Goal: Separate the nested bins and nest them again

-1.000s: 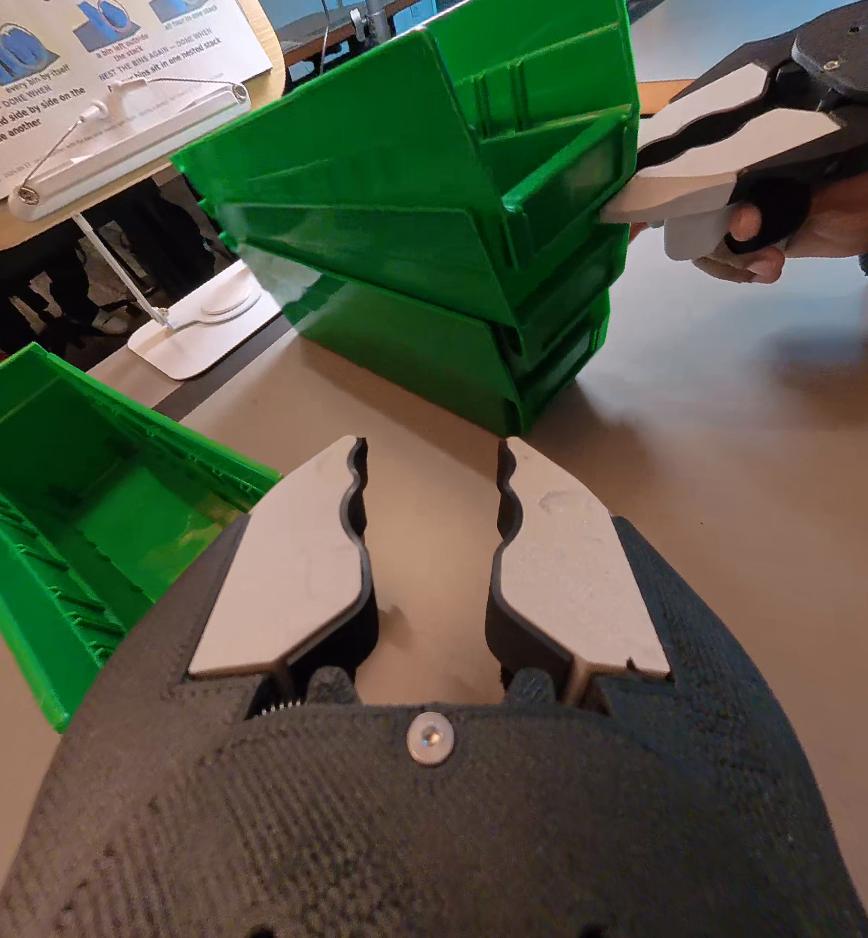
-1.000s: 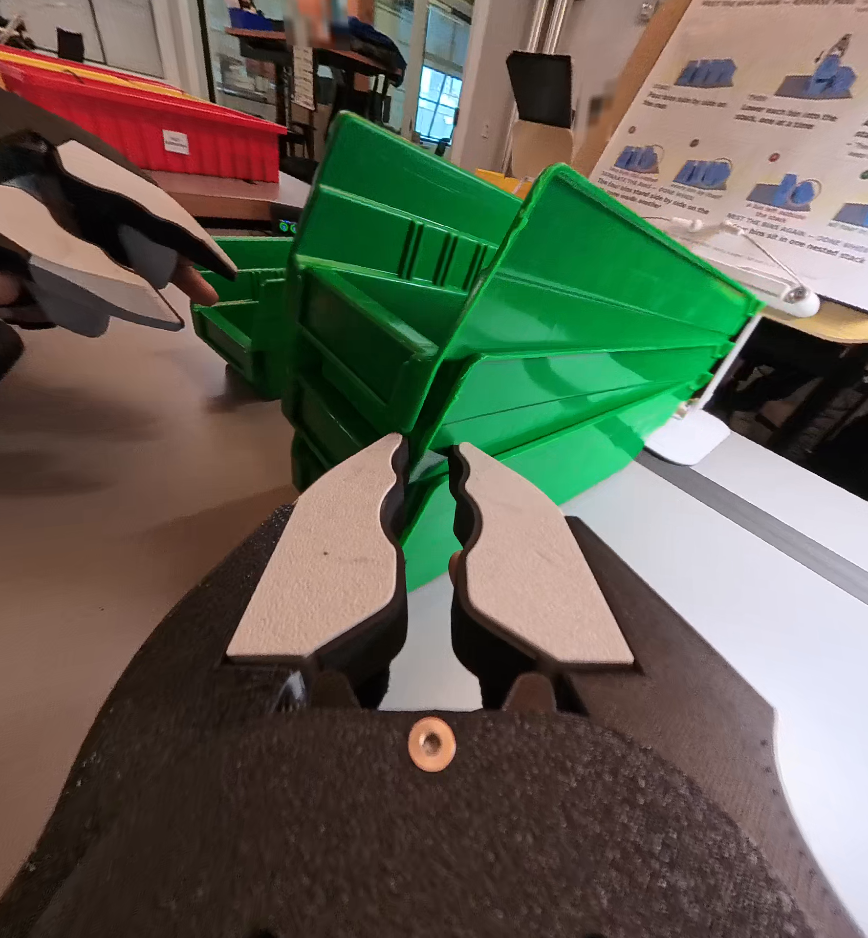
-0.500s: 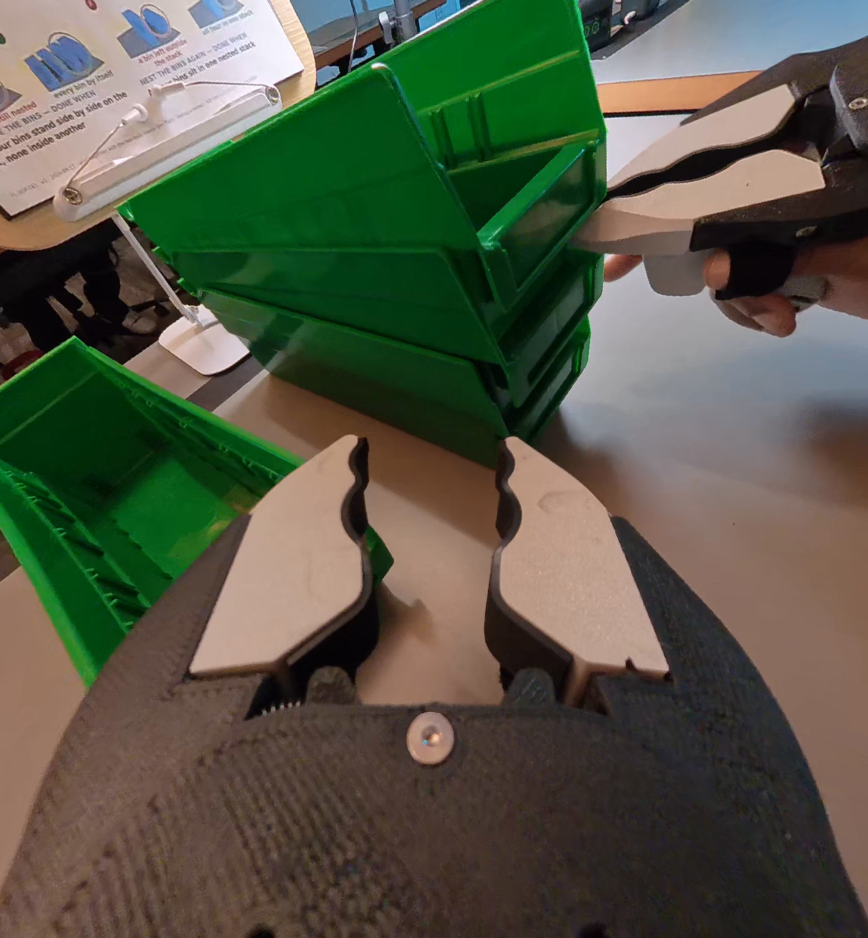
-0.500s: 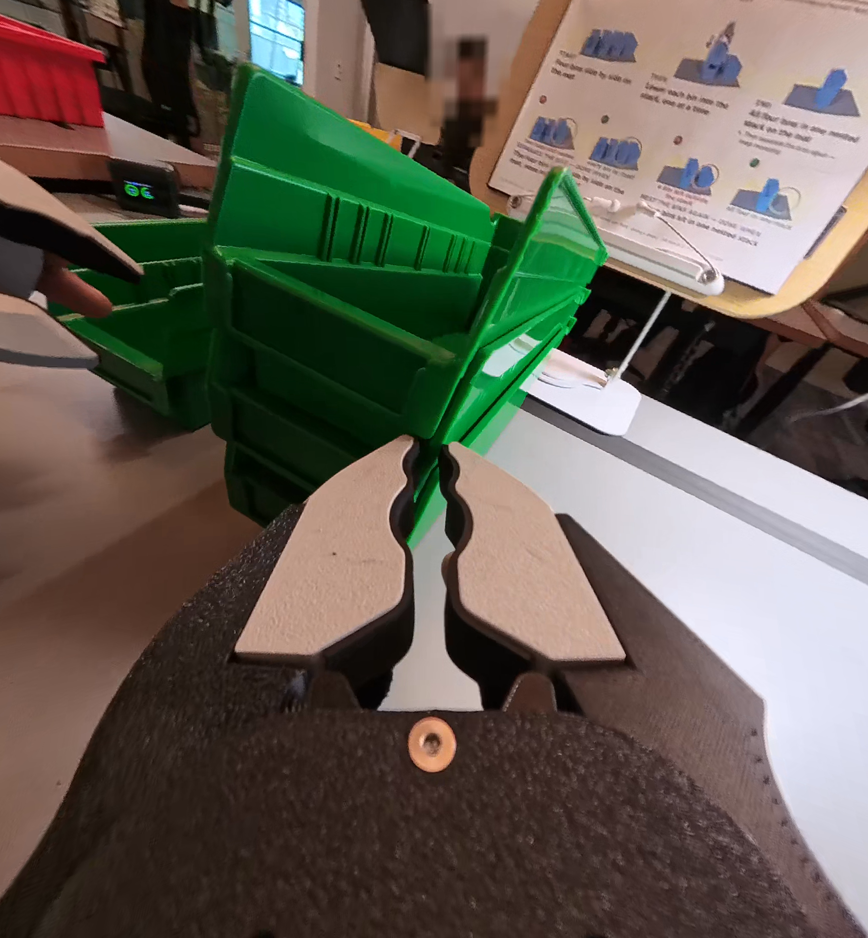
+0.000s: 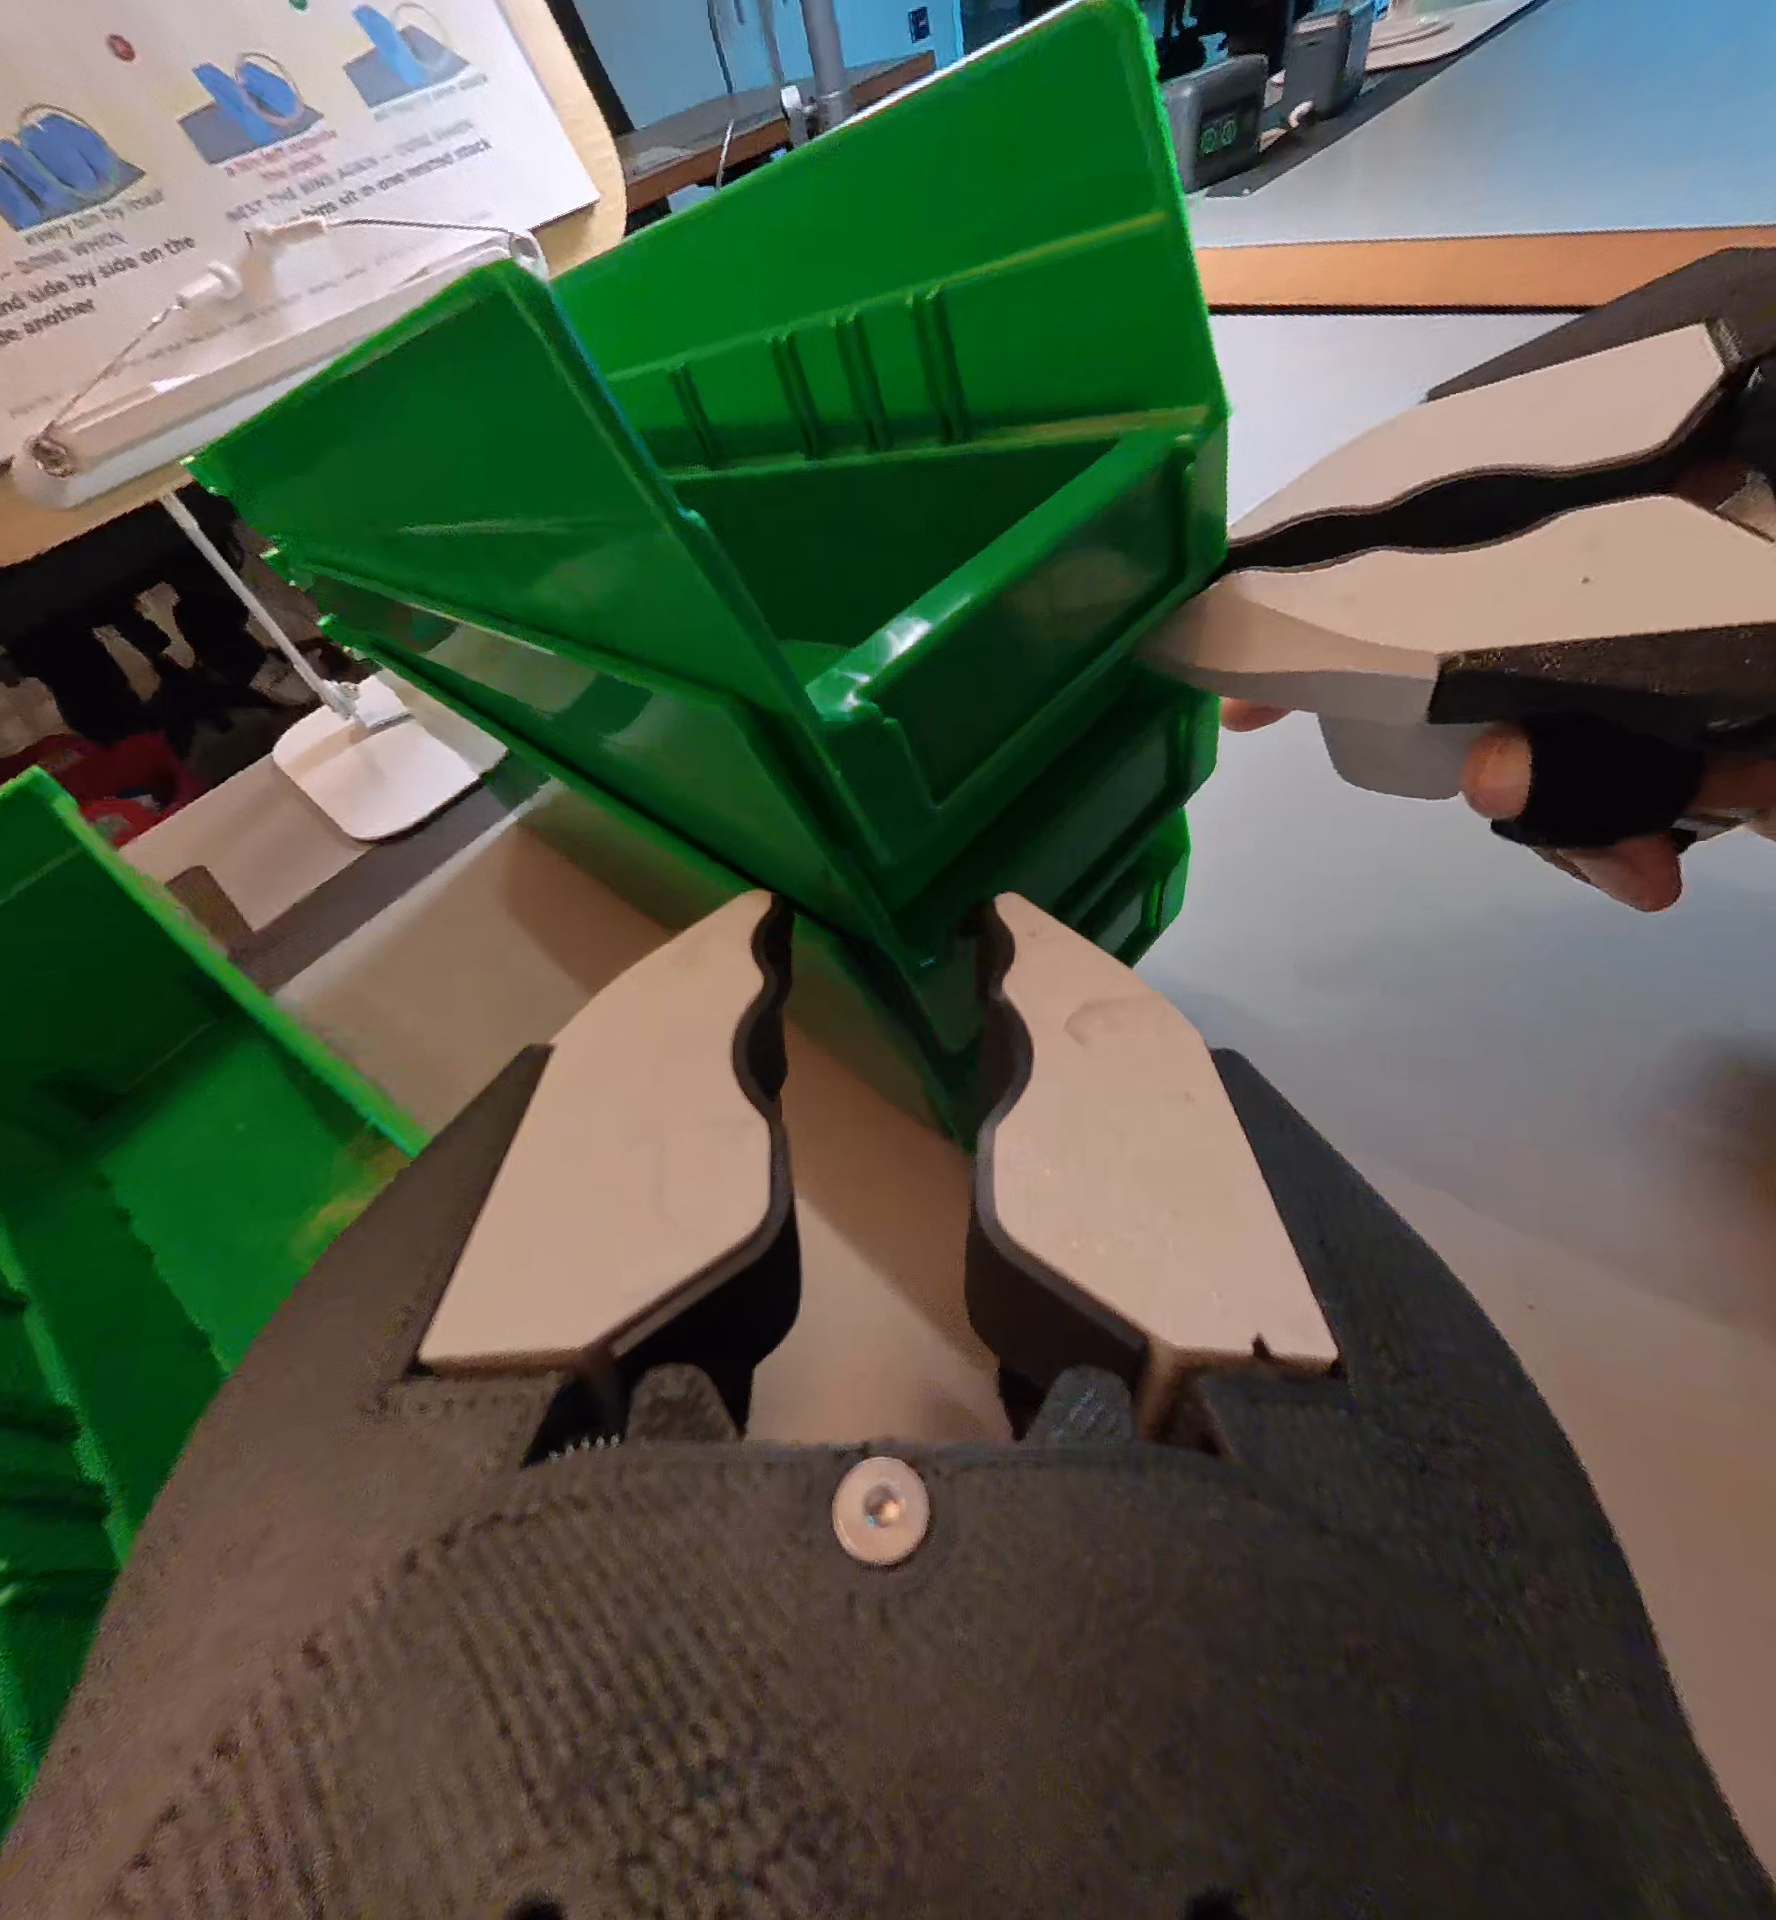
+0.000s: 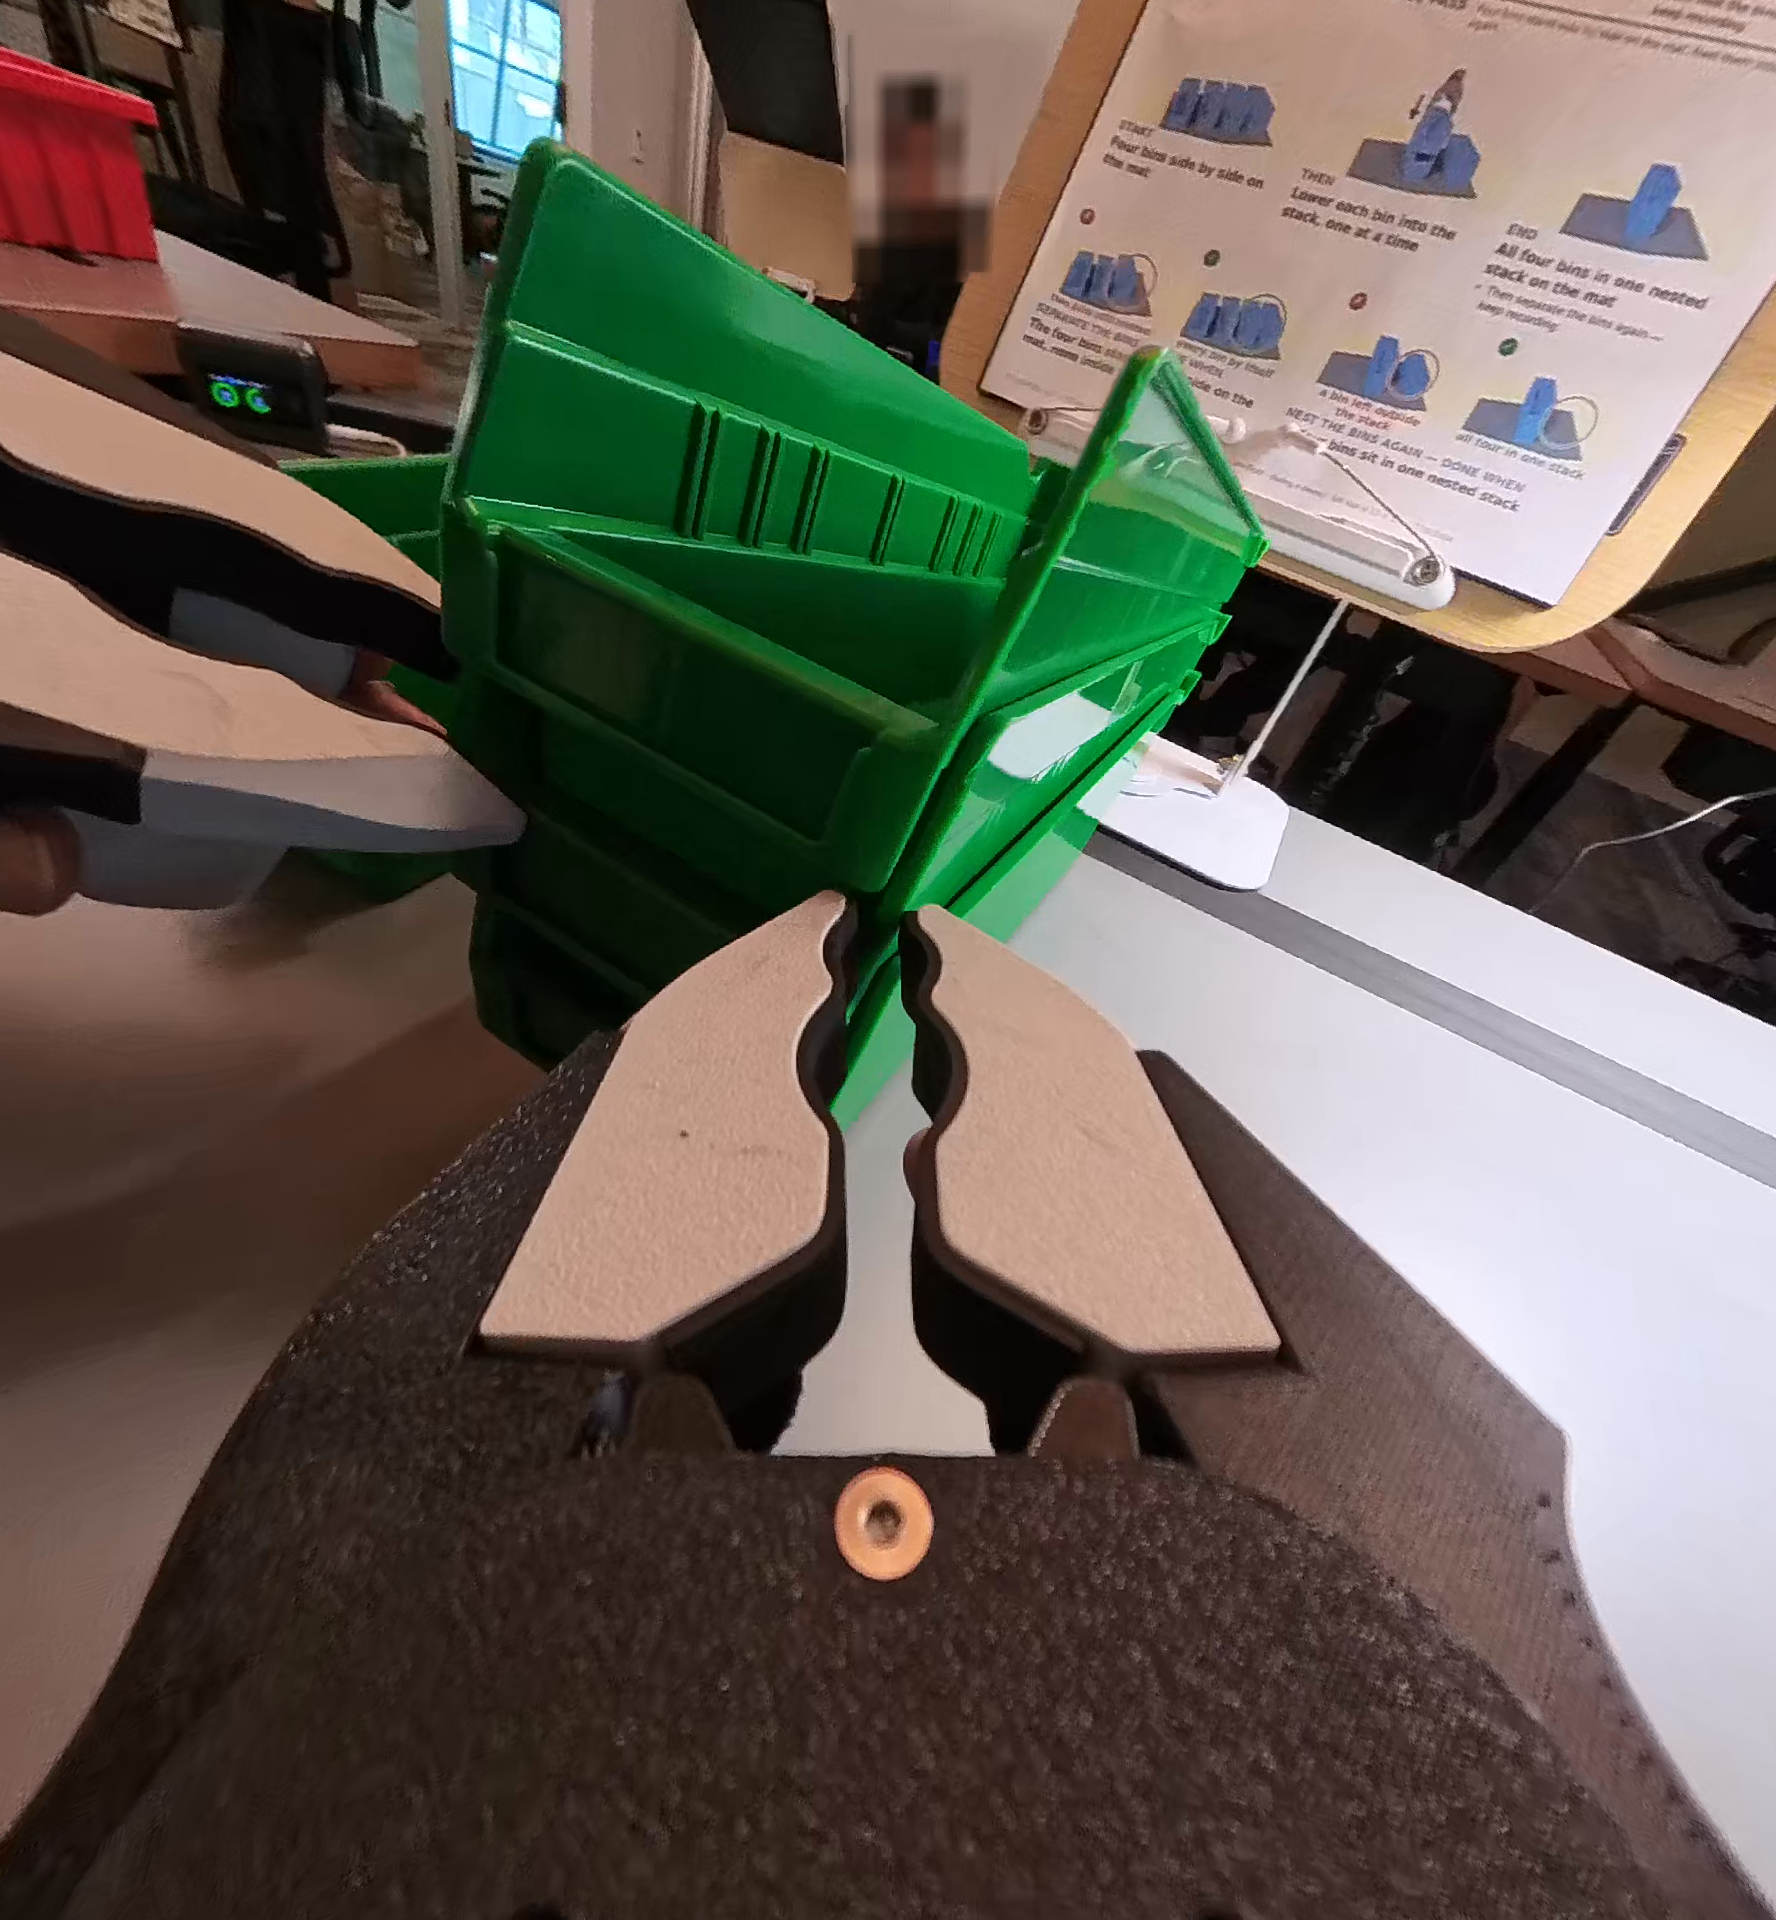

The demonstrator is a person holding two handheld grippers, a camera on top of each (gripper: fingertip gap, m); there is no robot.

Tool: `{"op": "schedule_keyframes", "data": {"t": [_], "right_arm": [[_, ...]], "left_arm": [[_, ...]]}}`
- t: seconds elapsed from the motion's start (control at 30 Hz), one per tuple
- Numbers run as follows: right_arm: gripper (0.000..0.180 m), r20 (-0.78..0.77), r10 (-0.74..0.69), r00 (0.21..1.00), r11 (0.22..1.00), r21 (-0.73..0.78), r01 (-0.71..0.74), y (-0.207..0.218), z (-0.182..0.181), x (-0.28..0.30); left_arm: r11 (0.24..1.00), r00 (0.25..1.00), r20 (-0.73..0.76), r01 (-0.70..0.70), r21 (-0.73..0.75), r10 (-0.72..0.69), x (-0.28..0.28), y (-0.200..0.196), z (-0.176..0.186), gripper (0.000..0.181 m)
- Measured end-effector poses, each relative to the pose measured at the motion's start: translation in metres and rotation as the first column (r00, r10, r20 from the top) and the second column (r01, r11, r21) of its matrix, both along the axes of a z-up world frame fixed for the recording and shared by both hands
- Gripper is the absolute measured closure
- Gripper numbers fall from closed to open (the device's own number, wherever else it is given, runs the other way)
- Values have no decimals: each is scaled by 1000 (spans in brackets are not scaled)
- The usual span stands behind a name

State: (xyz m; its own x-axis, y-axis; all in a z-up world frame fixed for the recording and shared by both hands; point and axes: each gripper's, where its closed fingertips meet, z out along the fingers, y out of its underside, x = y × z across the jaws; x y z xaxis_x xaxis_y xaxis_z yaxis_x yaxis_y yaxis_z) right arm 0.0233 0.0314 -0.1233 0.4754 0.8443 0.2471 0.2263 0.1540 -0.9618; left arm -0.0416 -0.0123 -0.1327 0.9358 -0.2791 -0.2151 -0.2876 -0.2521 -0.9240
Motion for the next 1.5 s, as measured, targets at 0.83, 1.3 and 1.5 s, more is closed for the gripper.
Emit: {"op": "schedule_keyframes", "data": {"t": [0.83, 1.3, 1.5], "right_arm": [[172, -15, 117, 993, 981, -151, -118, 20, -3, 2], [134, -17, 185, 983, 974, -129, -185, 4, 24, 33], [126, -56, 226, 973, 962, -142, -232, -20, 28, 81]], "left_arm": [[999, 999, 24, 30, -14, -29, 8, 16, 0, 152], [1000, 996, -89, 8, -18, -9, -43, -17, 54, 136], [927, 973, -207, 20, -374, -104, -95, -31, 24, 134]]}}
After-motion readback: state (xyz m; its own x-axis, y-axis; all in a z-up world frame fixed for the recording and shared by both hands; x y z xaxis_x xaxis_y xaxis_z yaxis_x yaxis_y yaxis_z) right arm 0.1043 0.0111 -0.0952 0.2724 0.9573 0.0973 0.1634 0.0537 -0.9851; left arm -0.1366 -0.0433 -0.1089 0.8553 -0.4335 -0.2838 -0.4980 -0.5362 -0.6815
